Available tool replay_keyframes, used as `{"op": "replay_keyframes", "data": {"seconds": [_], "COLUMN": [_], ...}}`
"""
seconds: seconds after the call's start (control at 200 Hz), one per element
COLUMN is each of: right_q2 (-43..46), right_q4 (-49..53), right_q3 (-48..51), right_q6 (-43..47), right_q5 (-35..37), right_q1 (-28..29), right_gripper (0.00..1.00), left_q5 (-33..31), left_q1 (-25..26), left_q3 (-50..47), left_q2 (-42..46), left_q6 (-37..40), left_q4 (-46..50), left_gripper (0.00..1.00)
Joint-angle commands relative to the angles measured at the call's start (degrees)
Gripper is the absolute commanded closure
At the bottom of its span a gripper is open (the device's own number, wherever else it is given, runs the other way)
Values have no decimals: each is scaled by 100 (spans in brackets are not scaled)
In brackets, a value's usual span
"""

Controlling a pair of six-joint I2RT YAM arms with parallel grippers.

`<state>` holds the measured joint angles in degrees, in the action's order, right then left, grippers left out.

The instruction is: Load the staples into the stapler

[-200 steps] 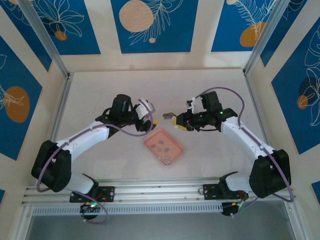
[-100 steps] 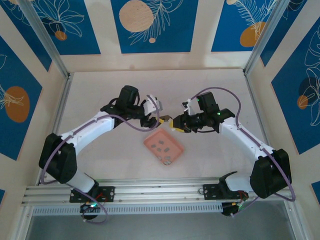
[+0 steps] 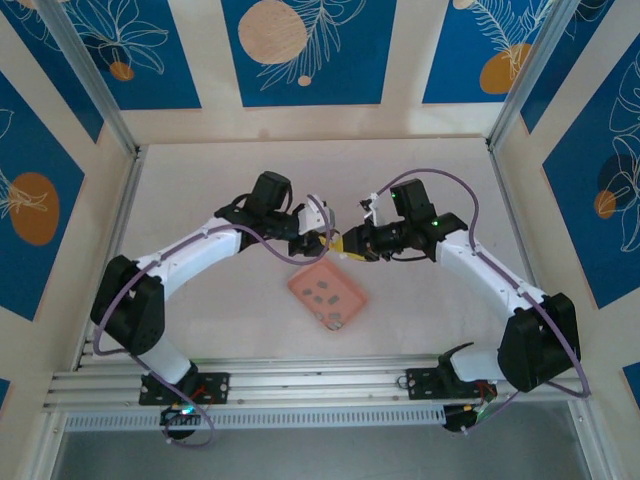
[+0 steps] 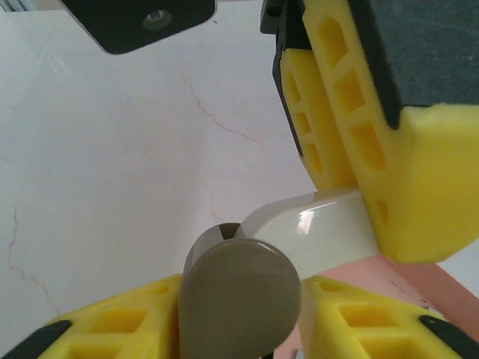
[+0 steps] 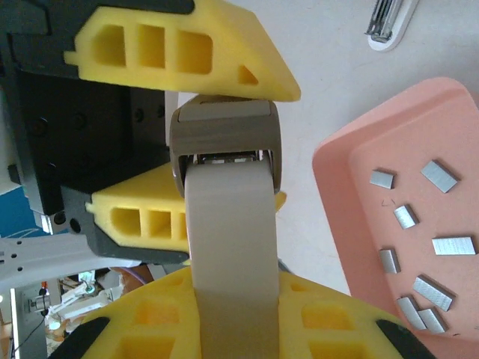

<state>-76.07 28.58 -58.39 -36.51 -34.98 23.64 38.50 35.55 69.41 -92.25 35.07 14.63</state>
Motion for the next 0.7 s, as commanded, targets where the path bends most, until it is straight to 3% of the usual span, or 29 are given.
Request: {"op": "replay_keyframes", "data": {"seconds": [0.0, 0.185, 0.35, 0.5, 0.695], "right_q2": [-48, -142, -9, 261, 739], "right_q4": [92, 396, 487, 35, -453], "right_q3": [-211, -463, -696, -744, -467], "right_q6": [165, 437, 526, 189, -313], "right_q5": [-206, -82, 376, 1084, 2422], "right_q1": [29, -4, -84, -184, 142], "right_gripper": [100, 100, 77, 49, 43], "left_q5": [70, -221, -932, -1239, -1643], "left_q1": [83, 79, 83, 83, 92], "left_q3": [172, -123, -775, -1272, -1764], "left_q2": [-13, 177, 436, 480, 305], "left_q6": [128, -633, -2235, -3879, -5919], "left_q4": [128, -478, -1757, -3003, -4264], "left_gripper": [65, 77, 82, 83, 86]}}
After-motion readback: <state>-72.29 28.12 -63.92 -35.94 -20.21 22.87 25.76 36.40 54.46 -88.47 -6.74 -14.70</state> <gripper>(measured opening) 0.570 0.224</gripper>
